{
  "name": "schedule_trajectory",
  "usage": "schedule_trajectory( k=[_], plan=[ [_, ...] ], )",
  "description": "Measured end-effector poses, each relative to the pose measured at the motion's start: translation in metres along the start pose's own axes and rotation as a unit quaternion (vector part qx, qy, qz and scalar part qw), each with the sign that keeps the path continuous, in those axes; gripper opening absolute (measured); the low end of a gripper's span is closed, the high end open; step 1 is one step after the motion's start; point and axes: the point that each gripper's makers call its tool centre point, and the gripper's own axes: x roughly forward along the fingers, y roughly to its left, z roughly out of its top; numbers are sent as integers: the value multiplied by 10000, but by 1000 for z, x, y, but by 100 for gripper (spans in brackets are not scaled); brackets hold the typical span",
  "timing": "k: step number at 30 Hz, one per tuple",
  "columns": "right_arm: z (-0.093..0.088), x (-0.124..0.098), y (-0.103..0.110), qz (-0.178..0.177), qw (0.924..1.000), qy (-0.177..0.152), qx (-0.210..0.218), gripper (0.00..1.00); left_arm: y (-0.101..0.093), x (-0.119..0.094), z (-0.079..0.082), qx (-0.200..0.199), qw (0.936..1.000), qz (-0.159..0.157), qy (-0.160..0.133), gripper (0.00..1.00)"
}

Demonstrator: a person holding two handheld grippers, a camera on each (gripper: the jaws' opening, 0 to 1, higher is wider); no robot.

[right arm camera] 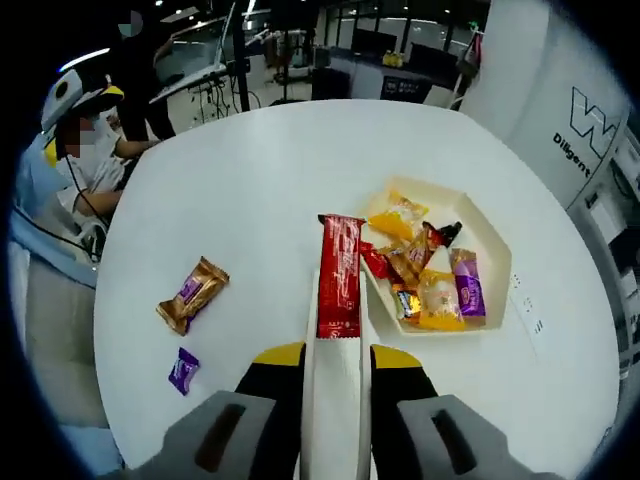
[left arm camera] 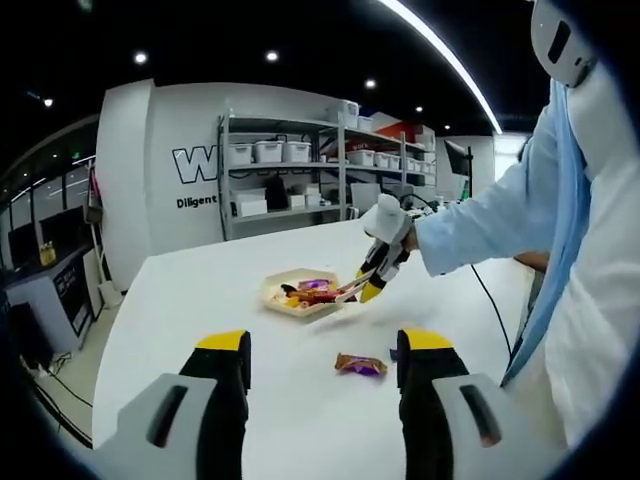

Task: Place the target food into the container with the food tongs after gripping and lifting it, then release it inside without dropping or visibly crushing the food.

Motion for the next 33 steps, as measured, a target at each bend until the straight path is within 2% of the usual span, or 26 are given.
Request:
schedule_trajectory(
  k=[9, 15, 21, 24, 26, 33],
  plan=[
    [20, -4, -43, -305, 9993, -135, 174, 15, 5, -4, -1, -28, 10000, 72, 16, 57],
    [34, -7, -53, -417, 9985, -217, 268, 15, 8, -6, -2, -38, 9999, 123, 28, 57],
    [37, -4, -64, -530, 9979, -217, 288, 16, 12, -7, -3, -65, 9998, 176, 51, 57],
    [40, -1, -84, -779, 9963, -334, 170, 19, 12, -8, -4, -73, 9998, 196, 72, 57],
    [41, -1, -86, -699, 9963, -368, 347, 19, 13, -8, -5, -90, 9997, 214, 80, 57],
    [35, 0, -75, -652, 9972, -284, 243, 18, 12, -5, -5, -97, 9997, 215, 86, 57]
  ],
)
